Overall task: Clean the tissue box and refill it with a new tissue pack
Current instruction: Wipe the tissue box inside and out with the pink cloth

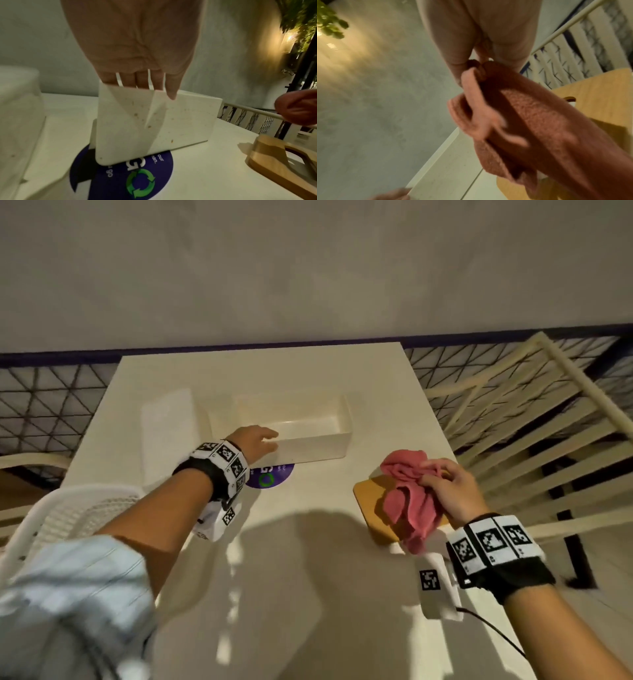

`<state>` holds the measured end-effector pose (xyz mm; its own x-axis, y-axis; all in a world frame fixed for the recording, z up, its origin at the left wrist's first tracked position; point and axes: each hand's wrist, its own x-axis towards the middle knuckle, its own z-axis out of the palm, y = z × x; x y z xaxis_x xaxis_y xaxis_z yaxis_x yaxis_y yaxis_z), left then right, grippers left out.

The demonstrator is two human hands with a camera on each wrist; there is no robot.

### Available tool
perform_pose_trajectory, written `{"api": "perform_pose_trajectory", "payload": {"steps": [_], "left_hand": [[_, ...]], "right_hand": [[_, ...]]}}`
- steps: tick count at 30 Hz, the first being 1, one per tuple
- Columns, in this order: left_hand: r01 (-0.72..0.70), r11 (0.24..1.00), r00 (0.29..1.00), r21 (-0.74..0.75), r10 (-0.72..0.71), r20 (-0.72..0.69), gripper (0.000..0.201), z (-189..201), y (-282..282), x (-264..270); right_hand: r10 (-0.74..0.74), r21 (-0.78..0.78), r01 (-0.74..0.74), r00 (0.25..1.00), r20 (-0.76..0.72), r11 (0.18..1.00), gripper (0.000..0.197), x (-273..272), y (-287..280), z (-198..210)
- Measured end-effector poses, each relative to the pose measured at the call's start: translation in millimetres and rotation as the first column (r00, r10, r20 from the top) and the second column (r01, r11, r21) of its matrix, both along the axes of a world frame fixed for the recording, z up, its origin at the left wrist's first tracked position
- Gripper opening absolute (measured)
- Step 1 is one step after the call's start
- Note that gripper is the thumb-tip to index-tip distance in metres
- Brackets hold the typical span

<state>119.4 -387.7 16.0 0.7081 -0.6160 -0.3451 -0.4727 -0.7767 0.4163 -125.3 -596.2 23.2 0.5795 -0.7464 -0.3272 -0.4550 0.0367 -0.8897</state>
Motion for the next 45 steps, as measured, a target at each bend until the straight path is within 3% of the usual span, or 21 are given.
{"api": "perform_pose_trajectory", "payload": {"steps": [6,9,11,14,16,18,19,21,22,23,24,25,27,28,29,32,33,36,40,42,45], "left_hand": [[0.069,0.997,0.995,0.015,-0.07,0.075,0.037,-6,-13,9],[0.001,0.991,0.996,-0.131,0.011,0.086,0.036,11,-9,-2],[-0.105,0.95,0.994,-0.293,0.109,-0.001,0.035,19,0,-16],[-0.325,0.817,0.937,-0.477,0.21,-0.279,0.033,28,13,-40],[-0.439,0.716,0.876,-0.543,0.208,-0.435,0.029,33,19,-56],[-0.542,0.606,0.804,-0.582,0.175,-0.568,0.029,37,23,-71],[-0.589,0.557,0.766,-0.585,0.156,-0.623,0.032,39,25,-79],[-0.674,0.472,0.685,-0.569,0.111,-0.72,0.029,40,29,-91],[-0.709,0.423,0.646,-0.564,0.068,-0.76,0.025,42,32,-95],[-0.73,0.404,0.615,-0.551,0.038,-0.787,0.025,45,33,-99],[-0.749,0.374,0.596,-0.547,0.019,-0.803,0.026,48,36,-102],[-0.759,0.364,0.583,-0.54,0.01,-0.812,0.025,48,38,-105],[-0.765,0.351,0.573,-0.539,-0.011,-0.82,0.022,51,42,-106],[-0.762,0.342,0.585,-0.55,-0.003,-0.811,0.022,54,43,-106],[-0.748,0.338,0.61,-0.571,0.012,-0.792,0.023,58,45,-105],[-0.738,0.299,0.642,-0.605,0.036,-0.766,0.025,65,51,-100],[-0.728,0.309,0.653,-0.612,0.038,-0.757,0.025,67,51,-100],[-0.703,0.371,0.676,-0.607,0.081,-0.733,0.024,69,49,-103],[-0.716,0.336,0.669,-0.612,0.083,-0.738,0.023,81,45,-103],[-0.711,0.324,0.677,-0.624,0.074,-0.732,0.02,85,43,-101],[-0.703,0.342,0.682,-0.623,0.077,-0.727,0.025,87,41,-102]], "right_hand": [[-0.122,0.215,0.078,0.972,0.199,0.973,0.018,2,11,11],[-0.069,0.234,0.004,0.96,0.27,0.972,0.047,13,19,27],[-0.004,0.182,-0.047,0.963,0.269,0.982,0.062,25,27,38],[0.119,-0.059,-0.106,0.95,0.289,0.993,0.049,45,46,50],[0.237,-0.318,-0.137,0.923,0.302,0.938,0.04,58,61,55],[0.418,-0.562,-0.23,0.878,0.233,0.795,0.038,65,83,57],[0.506,-0.715,-0.285,0.855,0.11,0.638,0.038,66,94,56],[0.569,-0.917,-0.343,0.804,-0.175,0.204,0.036,65,112,45],[0.6,-0.931,-0.363,0.755,-0.265,0.047,0.036,65,116,41],[0.626,-0.928,-0.372,0.717,-0.306,-0.027,0.036,65,115,36],[0.658,-0.92,-0.391,0.69,-0.302,-0.013,0.035,69,112,38],[0.667,-0.912,-0.403,0.699,-0.257,0.071,0.035,72,109,41],[0.635,-0.847,-0.41,0.764,-0.115,0.339,0.032,78,105,51],[0.637,-0.821,-0.411,0.767,-0.077,0.396,0.028,80,108,54],[0.675,-0.813,-0.432,0.735,-0.067,0.39,0.025,79,114,55],[0.835,-0.826,-0.513,0.541,-0.099,0.235,0.026,68,124,58],[0.849,-0.81,-0.532,0.522,-0.082,0.248,0.028,67,119,60],[0.777,-0.764,-0.502,0.63,-0.003,0.404,0.041,76,116,66],[0.886,-0.873,-0.47,0.45,-0.111,0.129,0.039,67,142,58],[0.902,-0.891,-0.441,0.42,-0.099,0.108,0.04,63,133,56],[0.865,-0.906,-0.395,0.498,-0.069,0.155,0.042,70,127,65]]}}
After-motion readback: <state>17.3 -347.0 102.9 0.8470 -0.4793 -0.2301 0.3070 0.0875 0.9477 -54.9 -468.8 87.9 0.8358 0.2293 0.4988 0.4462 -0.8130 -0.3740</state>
